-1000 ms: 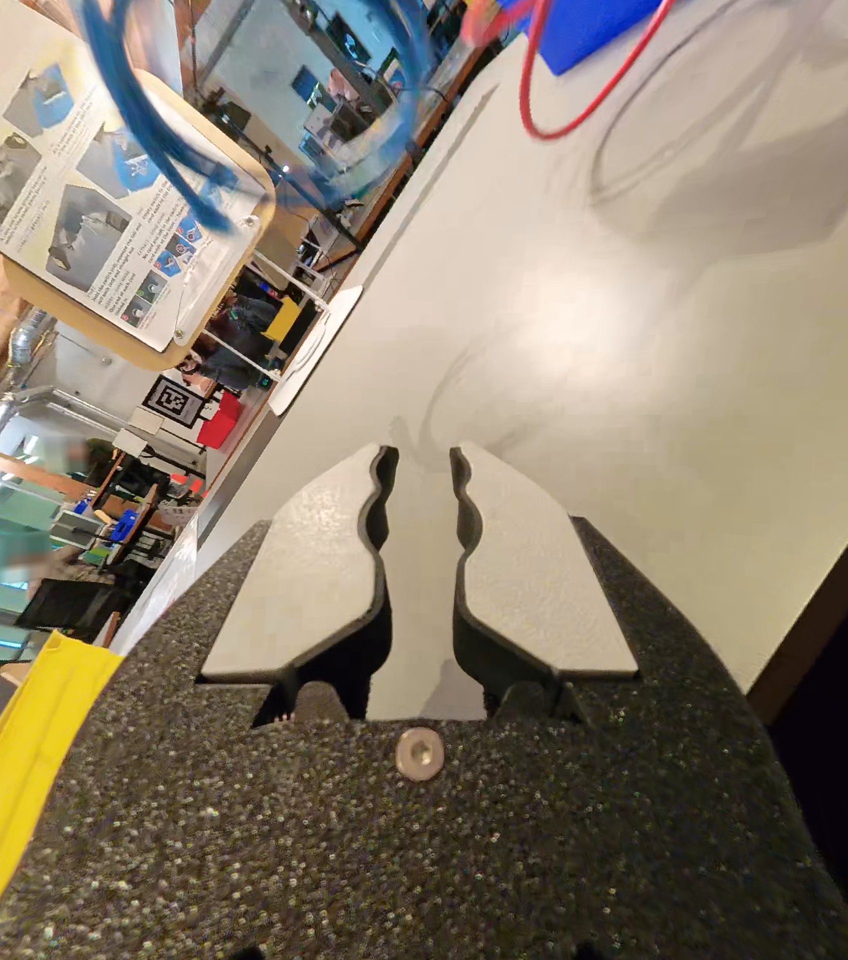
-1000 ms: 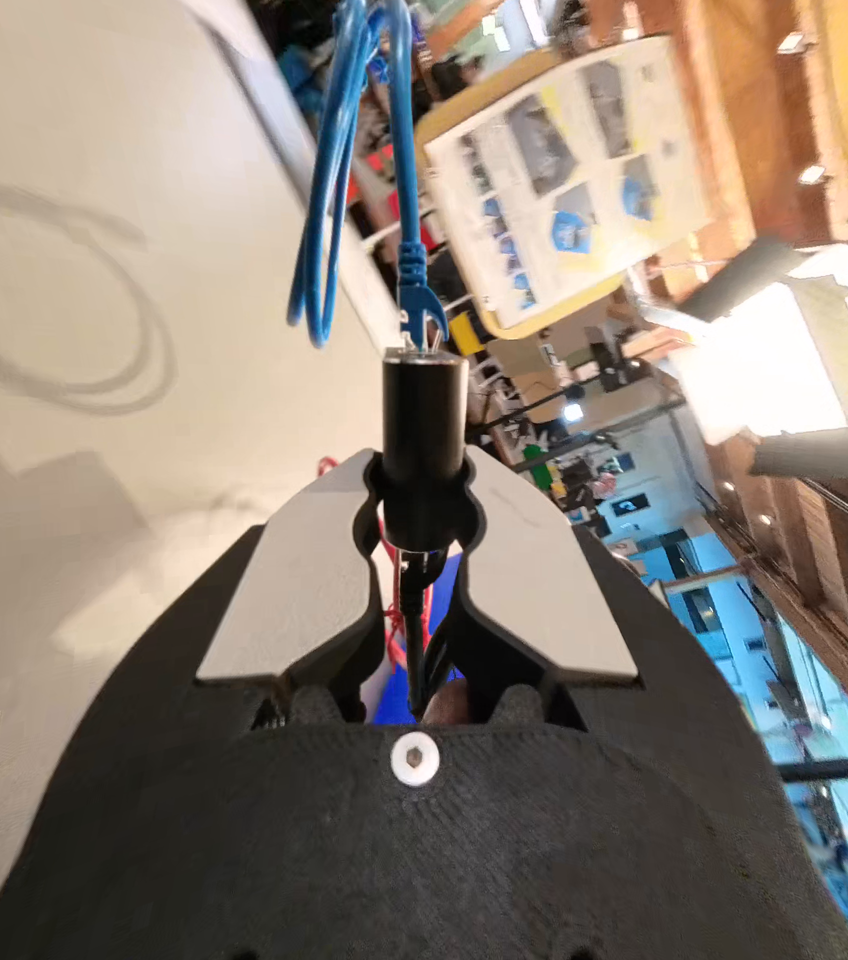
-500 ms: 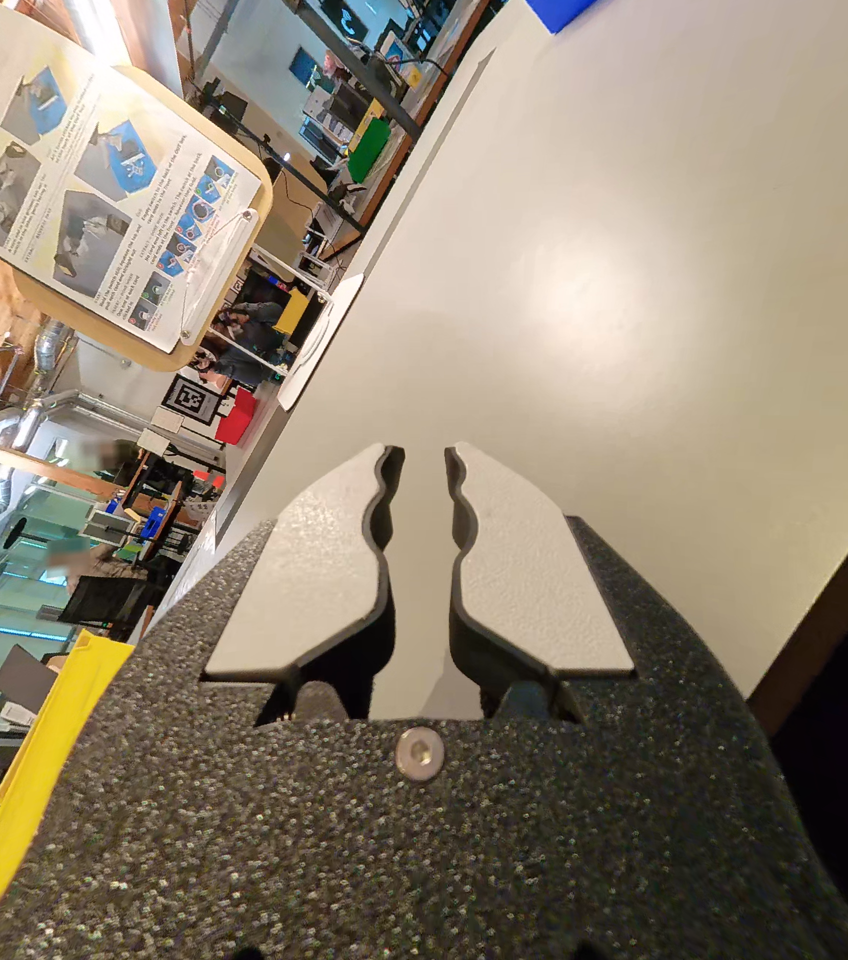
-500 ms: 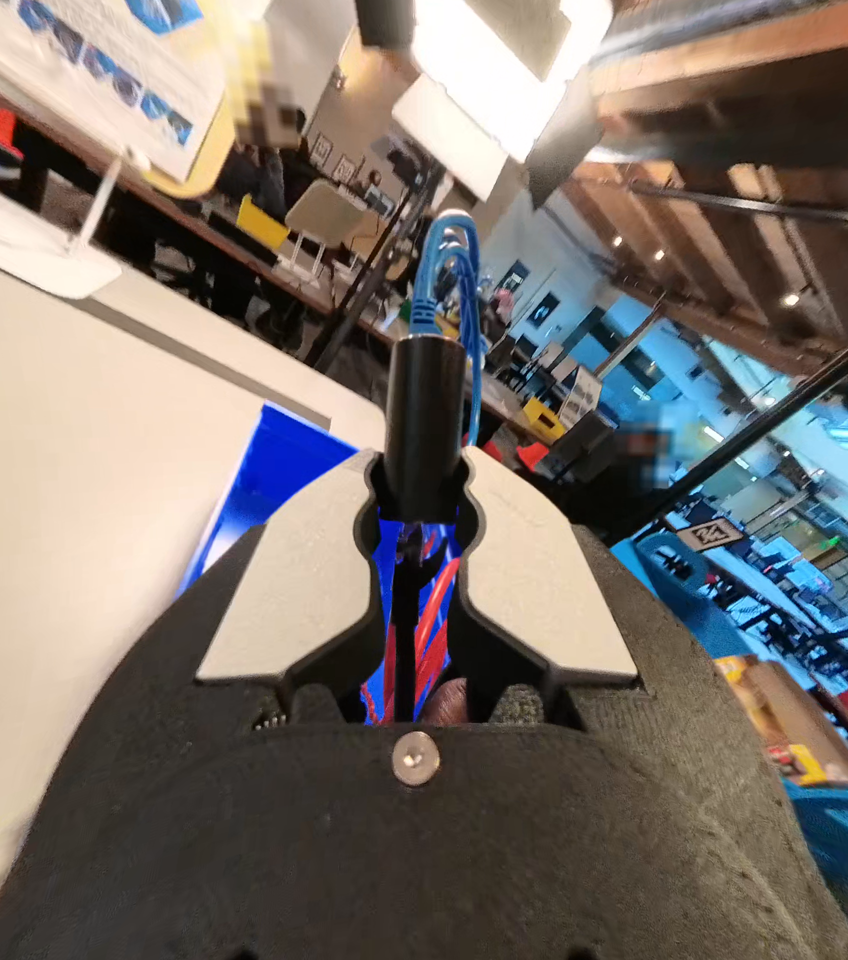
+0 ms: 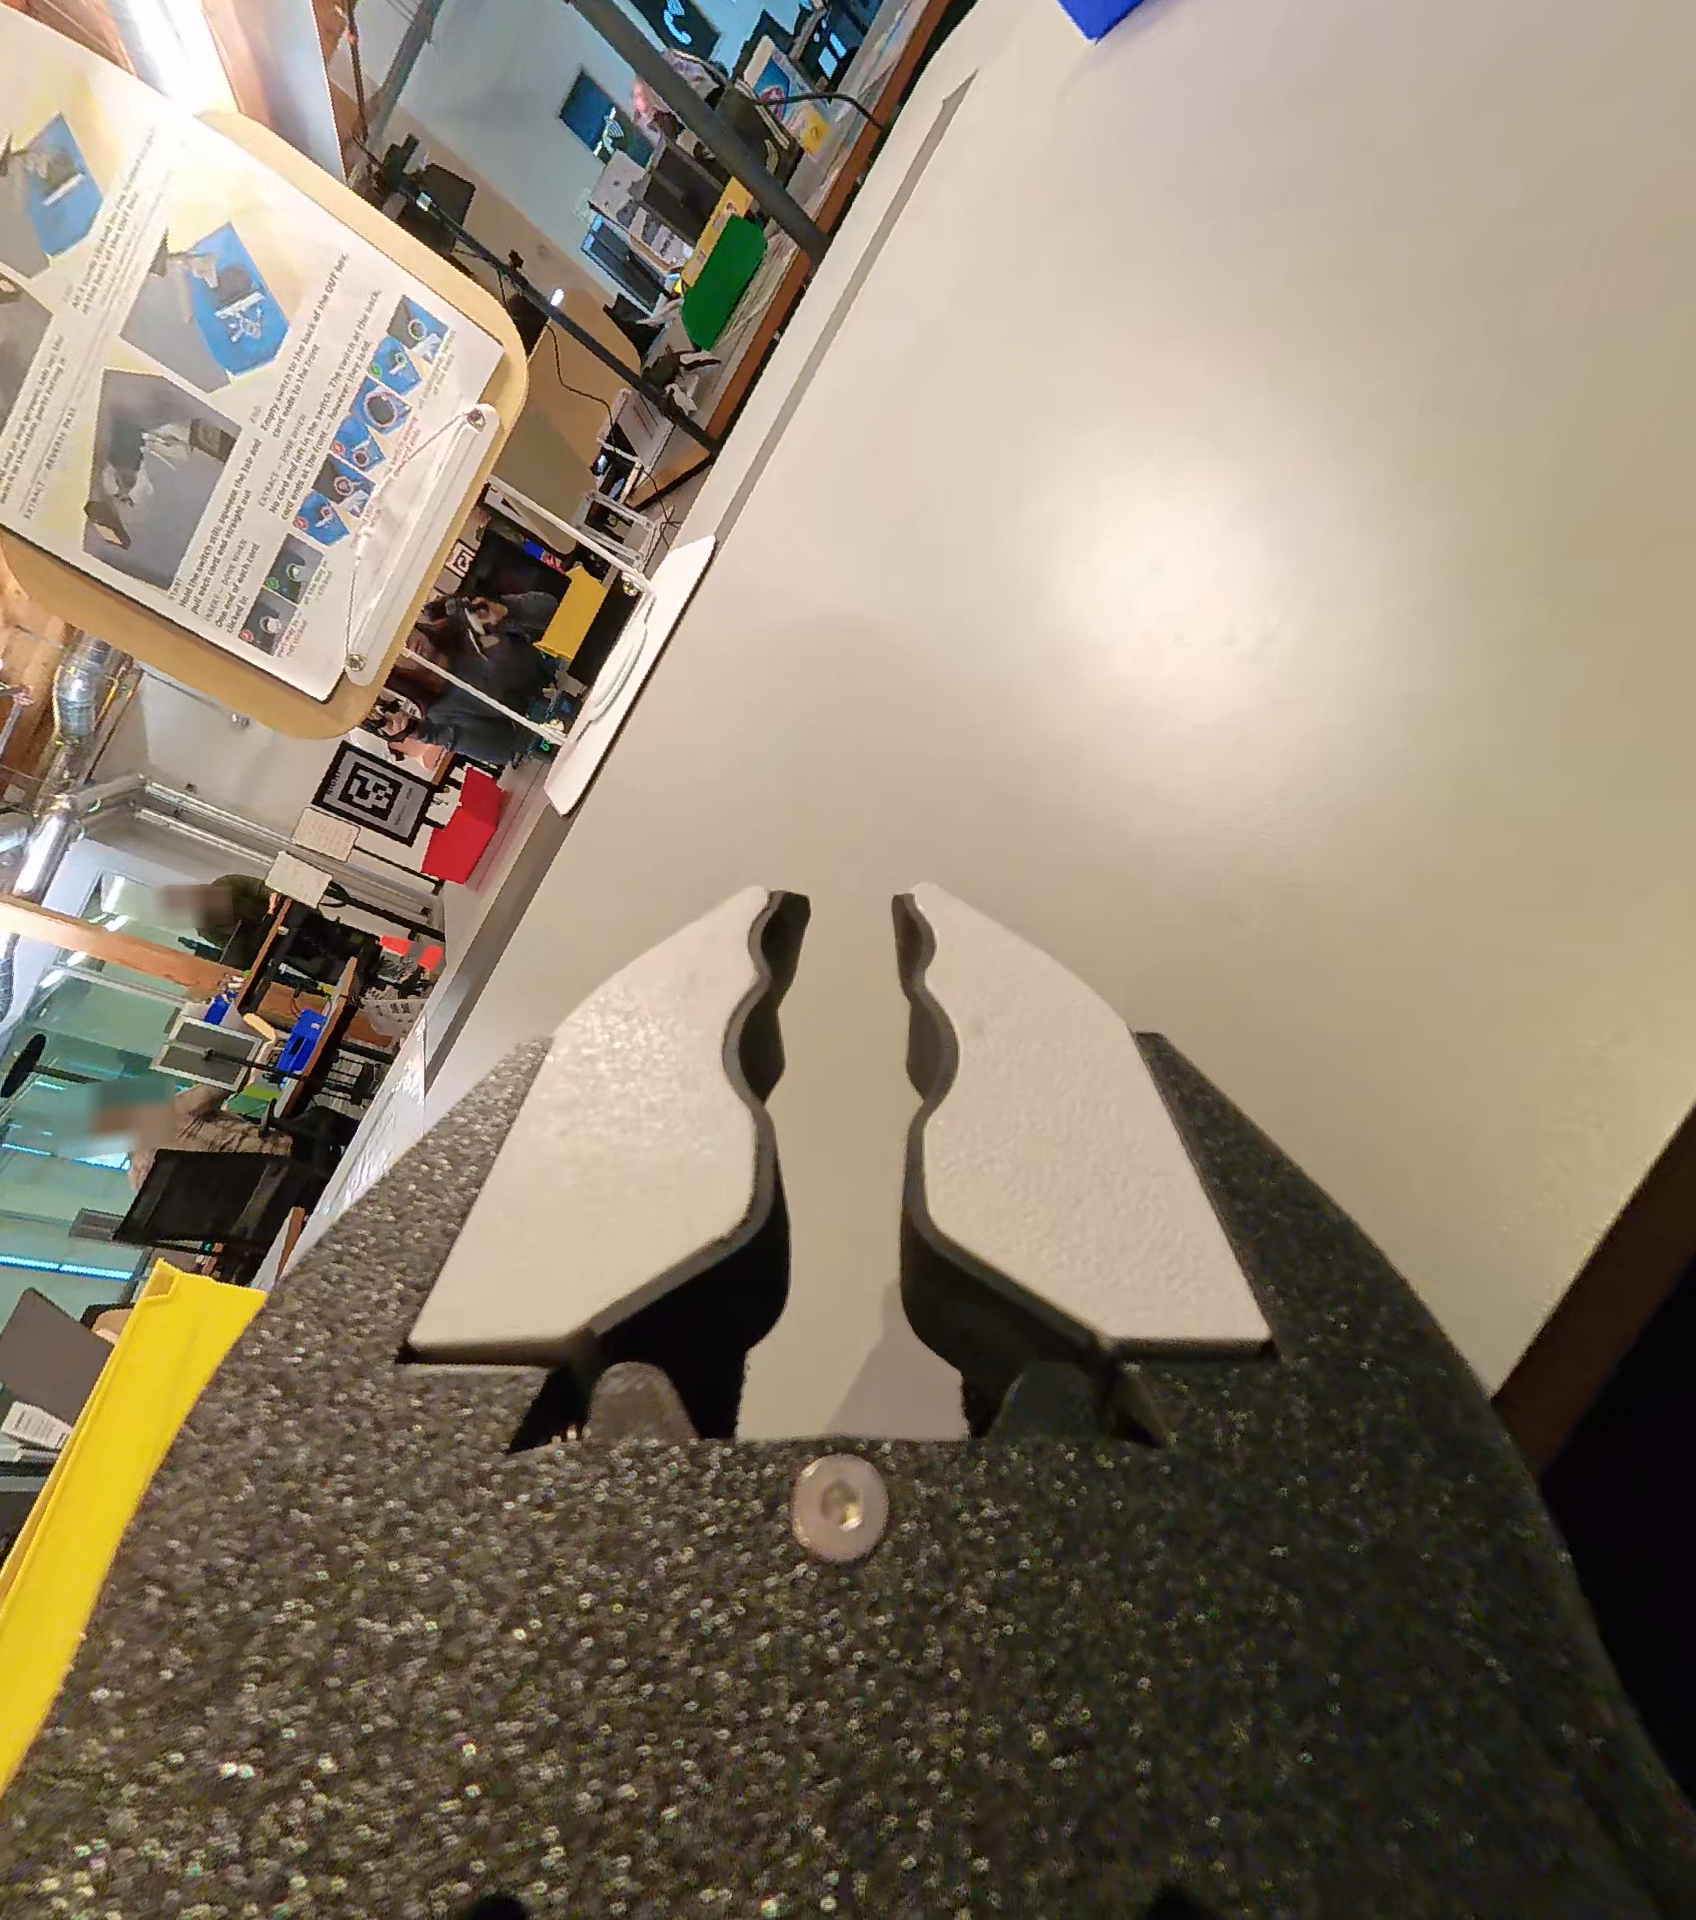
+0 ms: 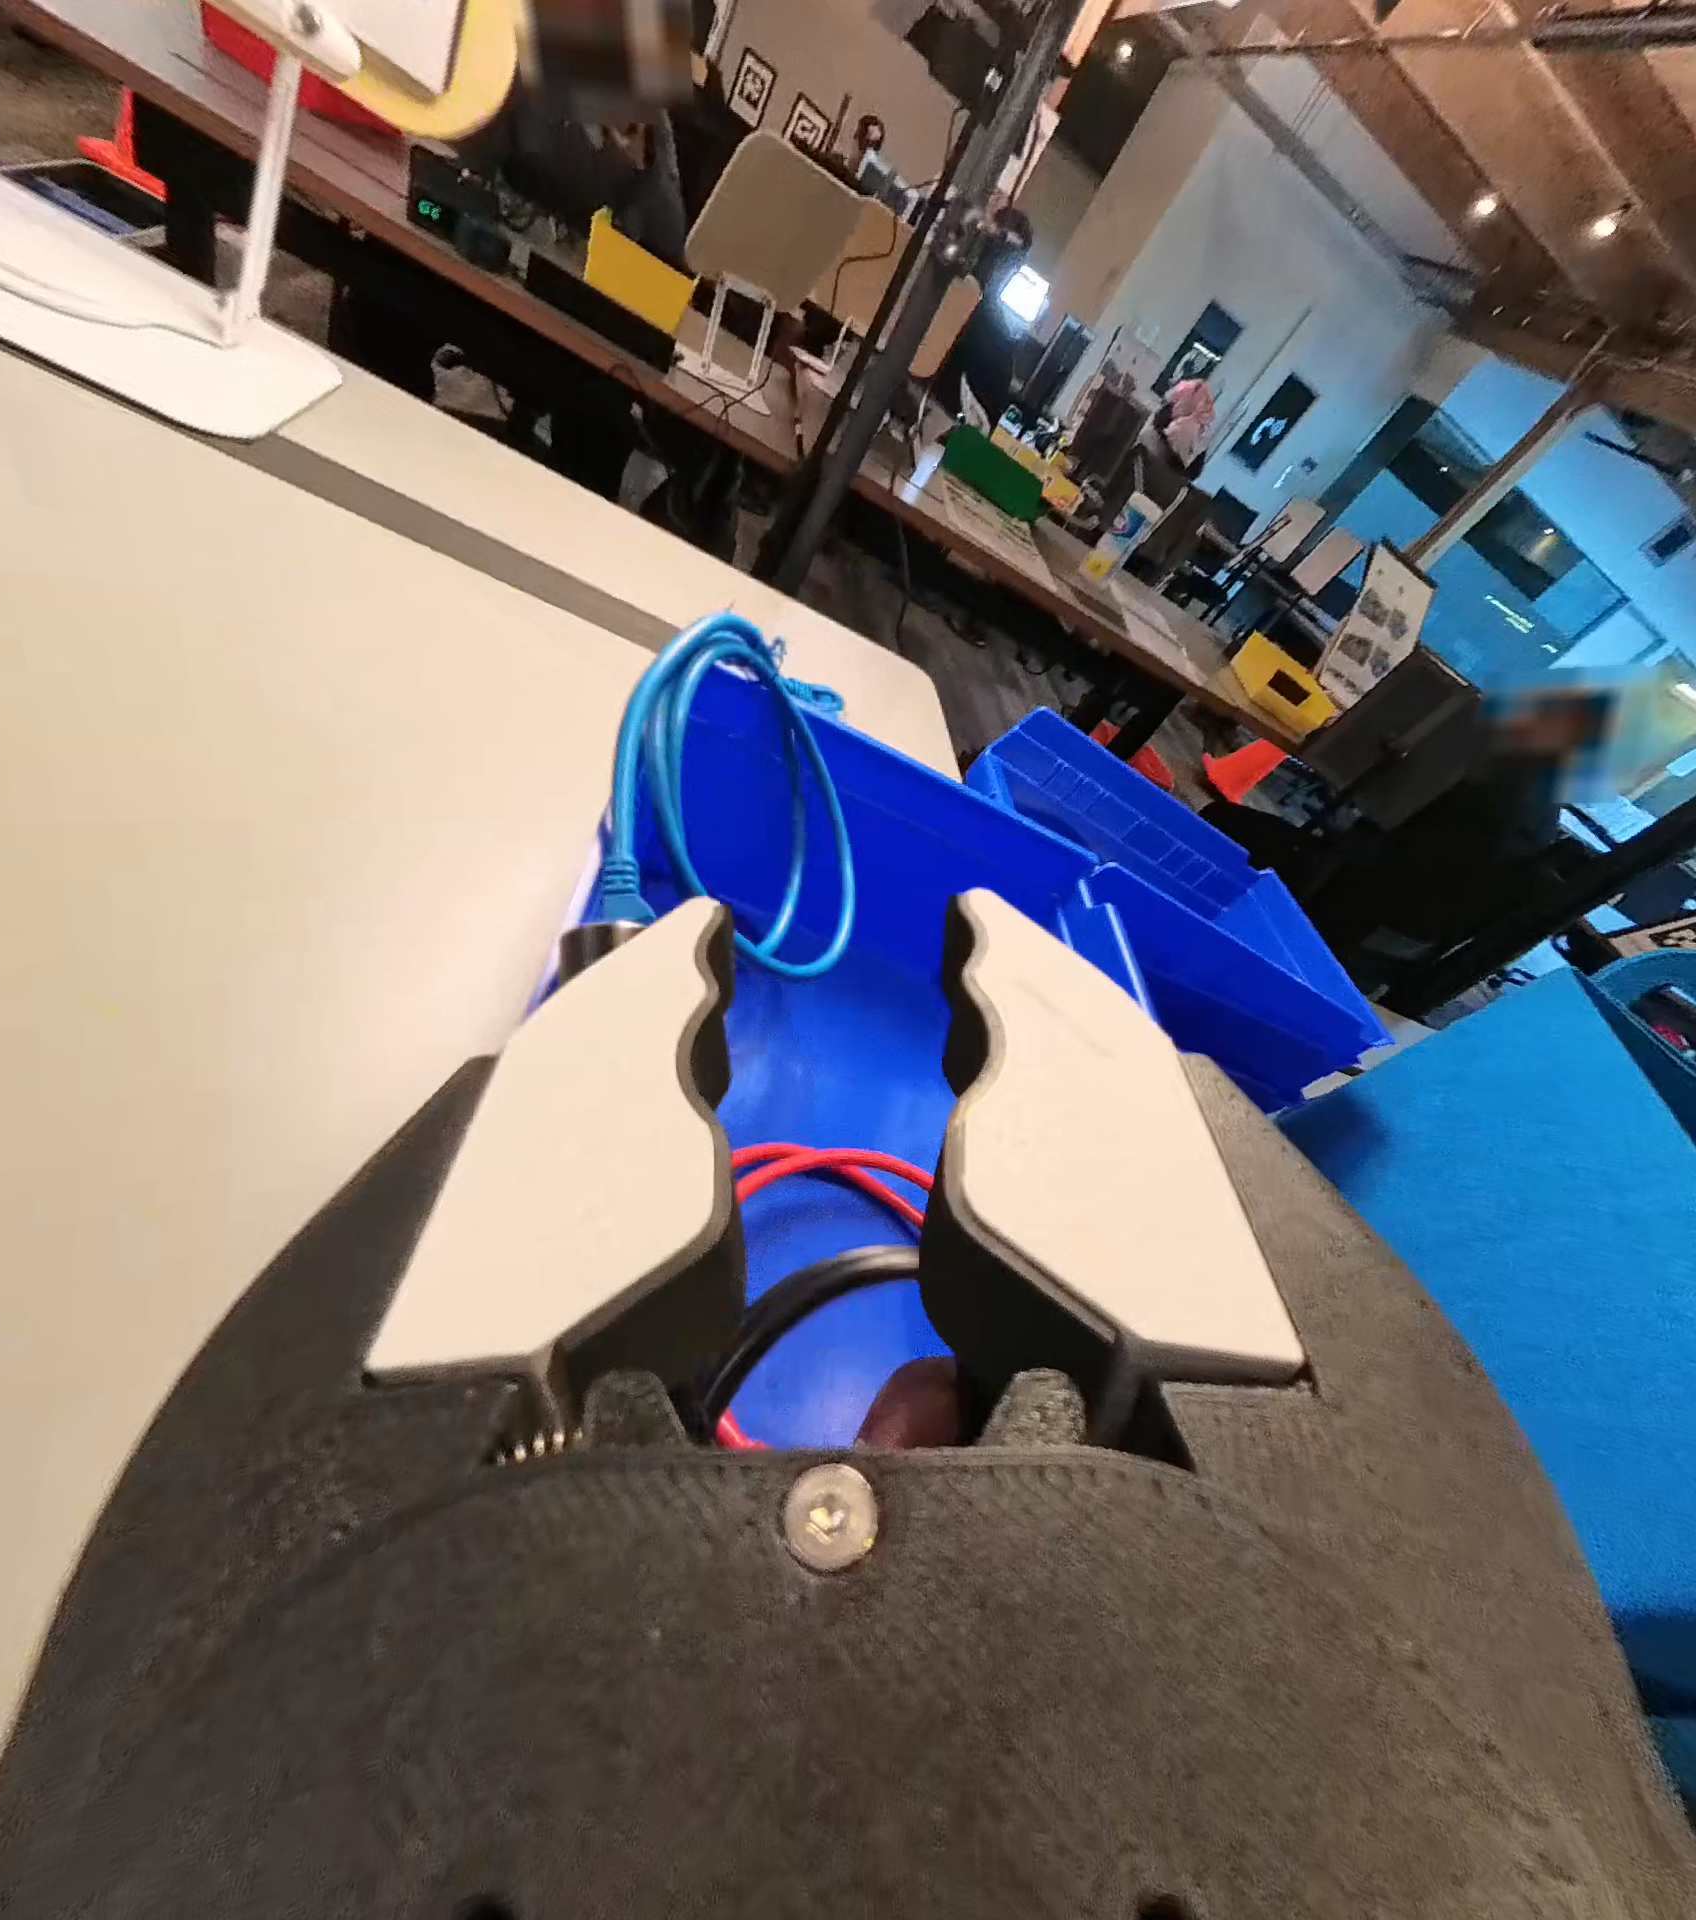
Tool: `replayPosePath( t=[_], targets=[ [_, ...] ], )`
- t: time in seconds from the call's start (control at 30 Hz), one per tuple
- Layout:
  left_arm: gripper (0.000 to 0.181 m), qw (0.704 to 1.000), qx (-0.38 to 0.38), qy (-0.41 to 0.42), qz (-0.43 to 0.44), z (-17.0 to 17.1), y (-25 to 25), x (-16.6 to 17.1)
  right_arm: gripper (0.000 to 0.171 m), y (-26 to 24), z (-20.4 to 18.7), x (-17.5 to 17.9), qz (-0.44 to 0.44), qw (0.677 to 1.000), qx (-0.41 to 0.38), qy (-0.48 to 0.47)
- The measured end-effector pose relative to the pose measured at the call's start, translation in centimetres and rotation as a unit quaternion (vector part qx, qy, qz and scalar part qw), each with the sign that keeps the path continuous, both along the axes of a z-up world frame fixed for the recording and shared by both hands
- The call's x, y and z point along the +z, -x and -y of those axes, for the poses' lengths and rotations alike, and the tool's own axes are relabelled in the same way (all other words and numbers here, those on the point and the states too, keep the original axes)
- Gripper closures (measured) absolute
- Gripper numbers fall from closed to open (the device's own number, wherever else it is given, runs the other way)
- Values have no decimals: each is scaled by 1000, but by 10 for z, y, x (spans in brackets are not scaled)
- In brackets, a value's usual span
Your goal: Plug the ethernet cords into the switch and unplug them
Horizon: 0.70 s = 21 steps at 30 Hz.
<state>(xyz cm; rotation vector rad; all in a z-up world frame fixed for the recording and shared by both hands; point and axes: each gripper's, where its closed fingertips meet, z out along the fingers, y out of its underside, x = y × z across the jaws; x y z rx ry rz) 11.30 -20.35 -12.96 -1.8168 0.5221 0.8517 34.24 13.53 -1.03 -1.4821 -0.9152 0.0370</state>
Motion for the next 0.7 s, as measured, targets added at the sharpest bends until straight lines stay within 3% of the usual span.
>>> replayPosePath(
  t=[0.2,0.5,0.7],
  targets=[
    [160,999,-6,-21,25,4,1,8,132,-14,22,8,-21,1000,-3,-5],
    [155,991,13,-65,113,23,31,24,133,-26,30,-13,-53,999,2,9],
    [148,965,57,-169,194,55,89,79,125,-16,51,-16,-116,988,73,74]
  ],
)
